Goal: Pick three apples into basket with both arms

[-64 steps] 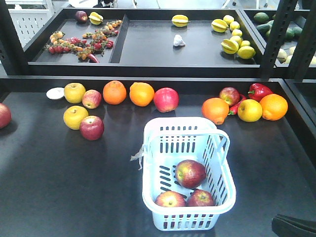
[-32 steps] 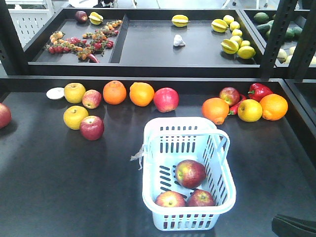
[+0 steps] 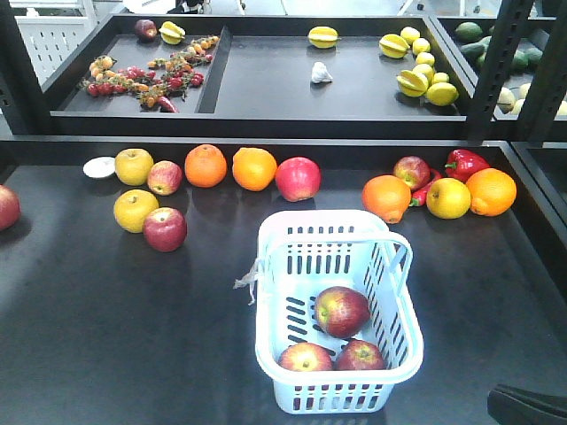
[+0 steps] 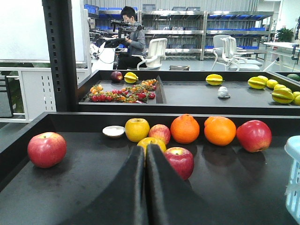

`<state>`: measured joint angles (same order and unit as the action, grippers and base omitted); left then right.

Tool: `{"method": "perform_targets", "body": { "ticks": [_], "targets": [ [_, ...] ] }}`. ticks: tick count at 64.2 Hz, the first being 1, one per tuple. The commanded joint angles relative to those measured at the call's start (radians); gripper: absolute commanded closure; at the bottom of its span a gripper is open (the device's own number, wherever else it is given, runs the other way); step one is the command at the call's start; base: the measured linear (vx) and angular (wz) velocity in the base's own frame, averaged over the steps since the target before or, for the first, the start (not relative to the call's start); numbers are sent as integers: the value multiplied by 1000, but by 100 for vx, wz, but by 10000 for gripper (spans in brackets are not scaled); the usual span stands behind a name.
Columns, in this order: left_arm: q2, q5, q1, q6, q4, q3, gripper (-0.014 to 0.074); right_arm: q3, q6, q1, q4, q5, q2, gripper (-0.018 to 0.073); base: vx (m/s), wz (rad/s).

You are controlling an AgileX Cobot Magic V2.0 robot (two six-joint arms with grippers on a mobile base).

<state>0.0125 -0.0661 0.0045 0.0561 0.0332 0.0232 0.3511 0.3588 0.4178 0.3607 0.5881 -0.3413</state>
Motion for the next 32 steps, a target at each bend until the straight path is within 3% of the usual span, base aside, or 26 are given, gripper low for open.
{"method": "perform_targets", "body": {
  "ticks": [1,32],
  "targets": [
    [22,66,6,10,11,27,604,27,9,1,12,-67,-6,563,0,0],
    [22,66,6,10,11,27,604,27,9,1,12,-67,-6,563,0,0]
  ]
}}
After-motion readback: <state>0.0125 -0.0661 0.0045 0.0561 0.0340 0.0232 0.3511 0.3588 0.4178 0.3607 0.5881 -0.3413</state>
